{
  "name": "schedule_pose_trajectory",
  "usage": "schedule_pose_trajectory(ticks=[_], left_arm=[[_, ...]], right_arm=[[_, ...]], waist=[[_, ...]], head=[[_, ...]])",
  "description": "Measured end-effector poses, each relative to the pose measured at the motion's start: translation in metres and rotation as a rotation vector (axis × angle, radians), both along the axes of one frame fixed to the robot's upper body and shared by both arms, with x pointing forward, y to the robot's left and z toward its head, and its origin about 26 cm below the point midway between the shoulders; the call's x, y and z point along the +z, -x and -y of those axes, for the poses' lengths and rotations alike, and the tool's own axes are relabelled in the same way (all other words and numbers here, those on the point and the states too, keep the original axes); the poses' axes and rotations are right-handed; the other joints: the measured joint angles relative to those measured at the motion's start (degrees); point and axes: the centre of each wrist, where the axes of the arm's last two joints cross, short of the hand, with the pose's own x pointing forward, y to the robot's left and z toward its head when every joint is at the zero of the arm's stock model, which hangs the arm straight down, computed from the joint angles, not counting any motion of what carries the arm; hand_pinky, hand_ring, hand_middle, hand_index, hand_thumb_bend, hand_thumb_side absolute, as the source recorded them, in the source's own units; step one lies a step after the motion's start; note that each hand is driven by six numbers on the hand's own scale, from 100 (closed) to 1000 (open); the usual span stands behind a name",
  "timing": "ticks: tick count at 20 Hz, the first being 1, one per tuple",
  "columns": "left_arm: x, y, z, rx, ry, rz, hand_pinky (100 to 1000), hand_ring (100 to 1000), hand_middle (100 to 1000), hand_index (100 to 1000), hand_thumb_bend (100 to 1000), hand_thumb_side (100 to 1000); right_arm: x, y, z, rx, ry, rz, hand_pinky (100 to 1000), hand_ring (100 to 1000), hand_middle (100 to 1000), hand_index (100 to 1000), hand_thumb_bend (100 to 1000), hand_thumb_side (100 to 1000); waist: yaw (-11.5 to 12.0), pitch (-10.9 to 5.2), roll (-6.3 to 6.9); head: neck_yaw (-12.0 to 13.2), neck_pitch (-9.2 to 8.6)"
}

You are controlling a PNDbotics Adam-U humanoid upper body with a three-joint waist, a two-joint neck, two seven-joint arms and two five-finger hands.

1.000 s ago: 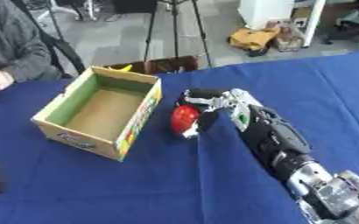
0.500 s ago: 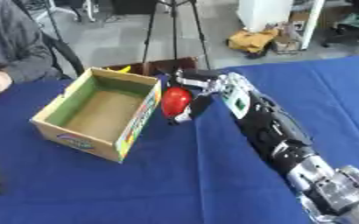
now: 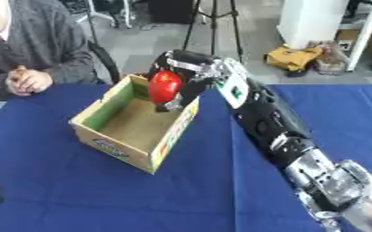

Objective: Pick up objects on the table and place them in the box.

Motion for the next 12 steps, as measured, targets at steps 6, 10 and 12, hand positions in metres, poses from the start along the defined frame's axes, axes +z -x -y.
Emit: schedule_pose_trajectory(ticks=[6, 10, 12], left_arm=[[0.005, 0.001, 0.011, -0.046, 0.012, 0.013, 496, 536, 577, 701, 351, 1000], [0.007, 0.001, 0.013, -0.056, 0.02, 0.016, 495, 535, 577, 701, 352, 1000], [0.008, 0.001, 0.013, -0.058, 0.021, 0.019, 495, 535, 577, 701, 352, 1000]], right_arm=[[-0.017, -0.003, 0.001, -0.026, 0.066, -0.021, 400, 531, 670, 773, 509, 436], [-0.032, -0.004, 0.0, -0.012, 0.136, -0.052, 577, 726, 773, 831, 529, 524], [-0.038, -0.005, -0.001, -0.002, 0.165, -0.063, 686, 807, 828, 860, 546, 580]], waist=[[2.7, 1.22, 0.35], [2.8, 1.61, 0.5], [2.7, 1.69, 0.51]], head=[[-3.8, -0.96], [-4.8, -1.15], [-4.8, -1.16]])
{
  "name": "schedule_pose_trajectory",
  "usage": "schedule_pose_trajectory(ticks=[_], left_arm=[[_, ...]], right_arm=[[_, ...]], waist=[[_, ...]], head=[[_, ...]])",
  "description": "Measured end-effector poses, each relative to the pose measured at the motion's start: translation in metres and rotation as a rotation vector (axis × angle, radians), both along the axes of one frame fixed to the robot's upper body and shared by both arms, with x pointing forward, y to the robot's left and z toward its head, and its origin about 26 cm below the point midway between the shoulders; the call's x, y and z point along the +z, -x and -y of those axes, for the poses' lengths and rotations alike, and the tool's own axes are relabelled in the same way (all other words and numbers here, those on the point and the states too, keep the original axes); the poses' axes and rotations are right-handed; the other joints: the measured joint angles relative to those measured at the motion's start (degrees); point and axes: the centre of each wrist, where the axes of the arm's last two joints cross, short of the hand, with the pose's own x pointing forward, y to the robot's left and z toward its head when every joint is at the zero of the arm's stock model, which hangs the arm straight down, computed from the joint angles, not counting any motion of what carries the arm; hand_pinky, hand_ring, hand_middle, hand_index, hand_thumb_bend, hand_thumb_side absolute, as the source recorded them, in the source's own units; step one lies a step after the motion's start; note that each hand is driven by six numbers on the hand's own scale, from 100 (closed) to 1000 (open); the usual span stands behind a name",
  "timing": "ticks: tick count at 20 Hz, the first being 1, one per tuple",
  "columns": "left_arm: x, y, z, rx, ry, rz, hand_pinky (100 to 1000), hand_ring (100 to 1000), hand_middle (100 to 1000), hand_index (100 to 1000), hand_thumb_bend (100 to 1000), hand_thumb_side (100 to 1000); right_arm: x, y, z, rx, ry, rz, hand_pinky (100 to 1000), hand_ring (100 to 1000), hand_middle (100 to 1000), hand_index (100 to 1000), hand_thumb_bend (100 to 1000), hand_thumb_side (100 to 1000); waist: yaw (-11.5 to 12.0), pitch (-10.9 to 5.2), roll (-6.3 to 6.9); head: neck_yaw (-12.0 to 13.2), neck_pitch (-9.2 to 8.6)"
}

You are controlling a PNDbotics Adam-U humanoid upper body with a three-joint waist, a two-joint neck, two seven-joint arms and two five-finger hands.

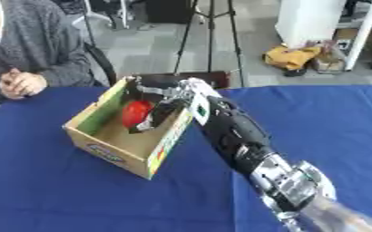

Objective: Pick up objects on the table and place them in the box.

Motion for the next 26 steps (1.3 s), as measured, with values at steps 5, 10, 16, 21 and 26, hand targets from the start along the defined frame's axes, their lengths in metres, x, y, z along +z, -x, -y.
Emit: schedule_pose_trajectory(ticks=[5, 10, 16, 21, 26], left_arm=[[0.0, 0.0, 0.001, -0.002, 0.003, 0.0, 495, 535, 576, 700, 354, 1000], [0.0, 0.0, 0.001, -0.001, 0.006, 0.0, 494, 534, 575, 700, 357, 1000], [-0.007, 0.002, -0.008, 0.044, 0.016, -0.013, 493, 534, 574, 698, 356, 1000], [-0.017, 0.003, -0.021, 0.111, 0.017, -0.037, 491, 532, 570, 697, 353, 1000], [-0.026, 0.004, -0.031, 0.173, 0.03, -0.059, 486, 532, 567, 695, 347, 1000]], right_arm=[[-0.007, -0.001, -0.005, 0.032, 0.035, -0.008, 850, 913, 895, 885, 603, 663], [-0.001, 0.0, -0.009, 0.045, -0.028, 0.037, 861, 893, 893, 891, 618, 591], [0.022, 0.013, -0.02, 0.075, -0.325, 0.139, 773, 829, 845, 875, 532, 430], [0.039, 0.054, -0.015, 0.141, -0.643, 0.083, 746, 801, 805, 861, 274, 497], [0.033, 0.116, -0.003, 0.178, -0.908, -0.086, 732, 790, 790, 851, 162, 597]], waist=[[-0.4, 0.06, 0.01], [-2.0, 0.06, 0.03], [-9.2, -0.94, 0.27], [-15.7, -1.98, 0.55], [-21.0, -2.05, 1.23]], head=[[0.0, 0.0], [0.0, 0.0], [2.6, 0.83], [6.0, 2.15], [9.6, 2.64]])
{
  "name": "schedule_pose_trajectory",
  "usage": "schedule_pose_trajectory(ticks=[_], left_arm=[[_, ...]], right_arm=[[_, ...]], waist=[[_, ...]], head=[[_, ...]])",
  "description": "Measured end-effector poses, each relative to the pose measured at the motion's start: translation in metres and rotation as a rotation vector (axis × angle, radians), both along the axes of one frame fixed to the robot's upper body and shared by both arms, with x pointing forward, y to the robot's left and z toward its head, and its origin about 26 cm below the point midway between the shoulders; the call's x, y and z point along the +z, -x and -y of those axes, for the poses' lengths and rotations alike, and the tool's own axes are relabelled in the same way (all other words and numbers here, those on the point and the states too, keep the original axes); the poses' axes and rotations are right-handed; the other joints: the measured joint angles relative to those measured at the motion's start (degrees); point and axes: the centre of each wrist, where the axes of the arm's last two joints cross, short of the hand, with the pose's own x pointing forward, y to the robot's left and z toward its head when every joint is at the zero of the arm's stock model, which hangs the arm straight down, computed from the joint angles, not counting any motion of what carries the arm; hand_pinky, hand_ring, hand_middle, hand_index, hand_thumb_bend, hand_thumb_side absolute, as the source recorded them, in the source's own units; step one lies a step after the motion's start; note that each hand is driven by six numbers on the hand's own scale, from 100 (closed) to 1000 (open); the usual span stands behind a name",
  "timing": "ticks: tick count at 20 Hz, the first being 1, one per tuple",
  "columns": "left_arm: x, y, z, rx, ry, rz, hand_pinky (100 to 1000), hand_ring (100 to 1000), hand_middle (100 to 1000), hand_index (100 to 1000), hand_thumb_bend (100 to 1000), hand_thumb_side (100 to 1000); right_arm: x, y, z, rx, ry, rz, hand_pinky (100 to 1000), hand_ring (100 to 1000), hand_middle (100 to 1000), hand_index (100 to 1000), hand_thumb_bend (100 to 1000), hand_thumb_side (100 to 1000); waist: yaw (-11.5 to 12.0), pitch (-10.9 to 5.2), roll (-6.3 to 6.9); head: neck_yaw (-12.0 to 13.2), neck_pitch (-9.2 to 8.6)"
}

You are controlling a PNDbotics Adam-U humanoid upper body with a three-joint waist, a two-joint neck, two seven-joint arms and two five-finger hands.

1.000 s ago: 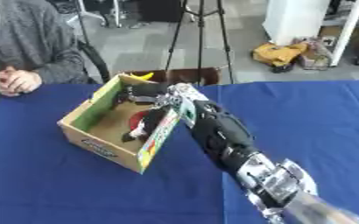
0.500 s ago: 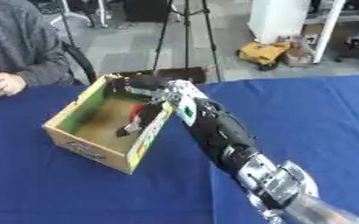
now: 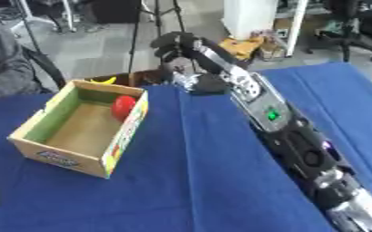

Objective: Pick up objects on the table and place them in the box.

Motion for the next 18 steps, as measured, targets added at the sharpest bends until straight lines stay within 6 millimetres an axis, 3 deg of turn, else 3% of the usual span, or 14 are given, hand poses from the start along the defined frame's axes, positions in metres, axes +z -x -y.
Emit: schedule_pose_trajectory(ticks=[4, 7, 10, 12, 18], left_arm=[[-0.005, 0.001, -0.007, 0.051, 0.015, -0.011, 483, 539, 570, 694, 345, 1000], [-0.007, 0.0, -0.011, 0.081, 0.024, -0.012, 483, 540, 571, 694, 345, 1000], [-0.008, 0.0, -0.012, 0.094, 0.03, -0.012, 483, 540, 571, 694, 345, 1000], [-0.009, 0.0, -0.013, 0.107, 0.035, -0.014, 483, 544, 574, 693, 328, 1000], [-0.013, 0.001, -0.016, 0.152, 0.054, -0.032, 482, 542, 571, 692, 303, 1000]], right_arm=[[-0.02, 0.042, 0.008, 0.009, -0.092, -0.125, 726, 784, 782, 841, 136, 652], [-0.034, 0.061, 0.013, -0.026, -0.129, -0.18, 725, 784, 781, 841, 130, 663], [-0.035, 0.069, 0.012, -0.041, -0.142, -0.183, 725, 784, 781, 841, 130, 663], [-0.036, 0.071, 0.013, -0.06, -0.152, -0.187, 719, 774, 766, 838, 124, 717], [-0.083, 0.085, 0.024, -0.214, -0.24, -0.318, 706, 756, 749, 837, 129, 744]], waist=[[-3.4, 0.23, 0.7], [-4.2, 0.32, 0.75], [-4.2, 0.32, 0.85], [-4.9, 0.65, 1.02], [-5.3, 0.55, 1.57]], head=[[3.3, 0.23], [4.8, 0.8], [5.4, 1.16], [6.4, 1.39], [8.7, 3.21]])
